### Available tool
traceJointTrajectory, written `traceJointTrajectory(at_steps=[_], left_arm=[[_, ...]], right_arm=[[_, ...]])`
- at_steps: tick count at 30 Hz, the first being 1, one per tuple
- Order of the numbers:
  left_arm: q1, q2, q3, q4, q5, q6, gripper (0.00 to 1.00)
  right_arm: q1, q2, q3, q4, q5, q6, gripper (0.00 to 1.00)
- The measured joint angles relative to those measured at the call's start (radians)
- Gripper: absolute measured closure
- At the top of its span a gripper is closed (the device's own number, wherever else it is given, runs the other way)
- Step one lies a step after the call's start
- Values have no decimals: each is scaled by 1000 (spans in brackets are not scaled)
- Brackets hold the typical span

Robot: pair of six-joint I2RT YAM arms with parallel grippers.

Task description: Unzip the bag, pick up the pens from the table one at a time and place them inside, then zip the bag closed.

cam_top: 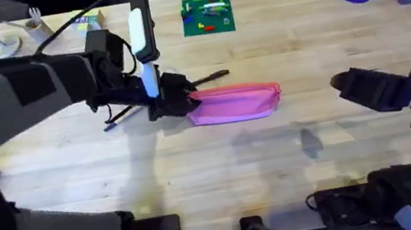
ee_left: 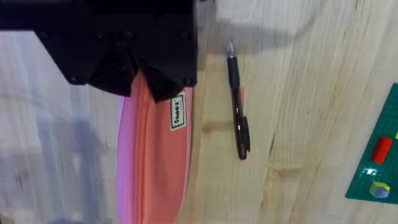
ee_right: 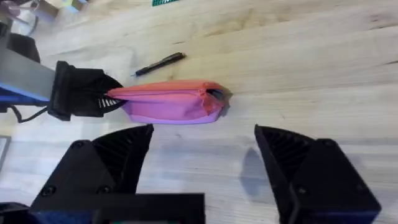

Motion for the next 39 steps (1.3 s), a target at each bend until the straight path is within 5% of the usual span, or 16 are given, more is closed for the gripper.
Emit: traceJointTrajectory(at_steps=[30, 39], left_arm=[[0, 0, 0, 0, 0, 0, 958], [0, 0, 0, 0, 0, 0, 958]], right_arm=[[0, 6, -107, 69, -39, -1, 4], [7, 218, -107, 70, -110, -1, 4]])
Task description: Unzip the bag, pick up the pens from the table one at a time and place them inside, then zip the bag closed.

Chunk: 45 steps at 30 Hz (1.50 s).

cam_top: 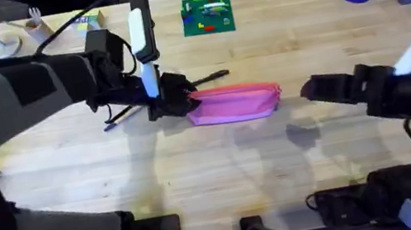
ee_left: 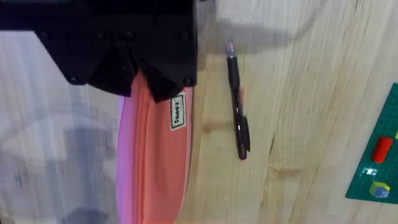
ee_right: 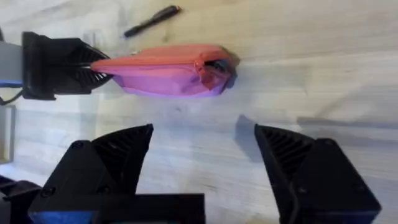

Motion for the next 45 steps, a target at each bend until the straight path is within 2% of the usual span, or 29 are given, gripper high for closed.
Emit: traceJointTrajectory(at_steps=[11, 20, 25, 26, 30, 36, 45], left_arm=[[0, 0, 0, 0, 0, 0, 958], [0, 0, 0, 0, 0, 0, 958], [0, 0, 0, 0, 0, 0, 958], [0, 0, 0, 0, 0, 0, 958], [0, 0, 0, 0, 0, 0, 958], [0, 0, 0, 0, 0, 0, 958], [0, 0, 0, 0, 0, 0, 958]], right_arm=[[117, 254, 0, 27, -9, 0, 3], [128, 433, 0, 146, -9, -4, 4], [128, 467, 0, 196, -9, -53, 4], [128, 473, 0, 264, -9, -130, 4], [128, 473, 0, 270, -7, -180, 4], [128, 482, 0, 310, 4, -215, 4], [128, 559, 0, 328, 5, -229, 25]])
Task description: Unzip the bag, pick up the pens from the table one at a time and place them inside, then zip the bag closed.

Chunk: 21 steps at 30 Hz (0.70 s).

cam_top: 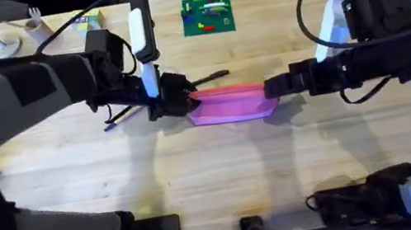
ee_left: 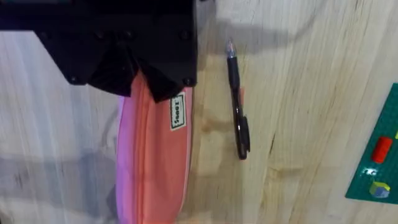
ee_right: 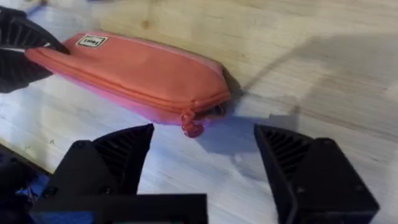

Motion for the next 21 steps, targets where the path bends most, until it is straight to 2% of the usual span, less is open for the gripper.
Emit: traceJointTrajectory(at_steps=[8, 11, 14, 16, 19, 21], left_arm=[[0, 0, 0, 0, 0, 0, 958], [0, 0, 0, 0, 0, 0, 958], [0, 0, 0, 0, 0, 0, 958], [0, 0, 0, 1, 1, 0, 958], [0, 0, 0, 1, 1, 0, 958], [0, 0, 0, 3, 1, 0, 958]], right_arm=[[1, 38, 0, 14, -2, -2, 191], [6, 51, 0, 20, -10, 1, 380], [11, 53, 0, 24, -20, 4, 495], [12, 55, 0, 29, -30, 5, 633], [16, 55, 0, 37, -42, 6, 767], [16, 55, 0, 40, -44, 5, 814]])
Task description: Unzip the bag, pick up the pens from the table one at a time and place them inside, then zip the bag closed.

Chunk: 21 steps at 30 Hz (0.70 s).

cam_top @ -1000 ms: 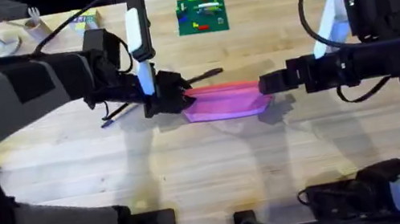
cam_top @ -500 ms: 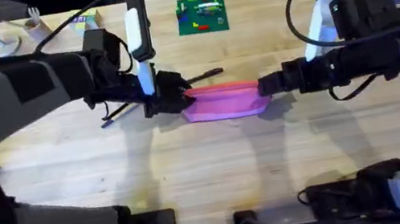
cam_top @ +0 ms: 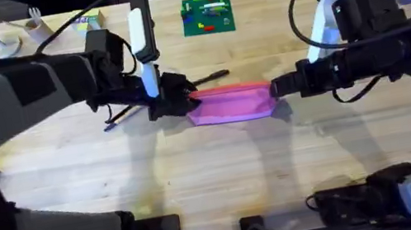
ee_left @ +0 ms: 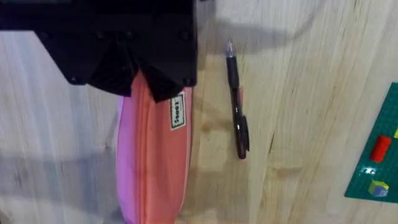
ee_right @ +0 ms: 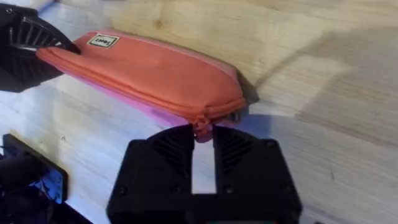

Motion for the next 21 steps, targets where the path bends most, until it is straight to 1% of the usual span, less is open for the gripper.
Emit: traceJointTrajectory(at_steps=[4, 5, 14, 21], left_arm=[[0, 0, 0, 0, 0, 0, 958], [0, 0, 0, 0, 0, 0, 958], [0, 0, 0, 0, 0, 0, 958], [0, 0, 0, 0, -1, 0, 958]], right_arm=[[0, 0, 0, 3, -2, 1, 953], [0, 0, 0, 2, 2, 0, 962], [-1, -5, 0, -3, 23, 0, 969], [-1, -88, 6, -20, 32, 0, 969]])
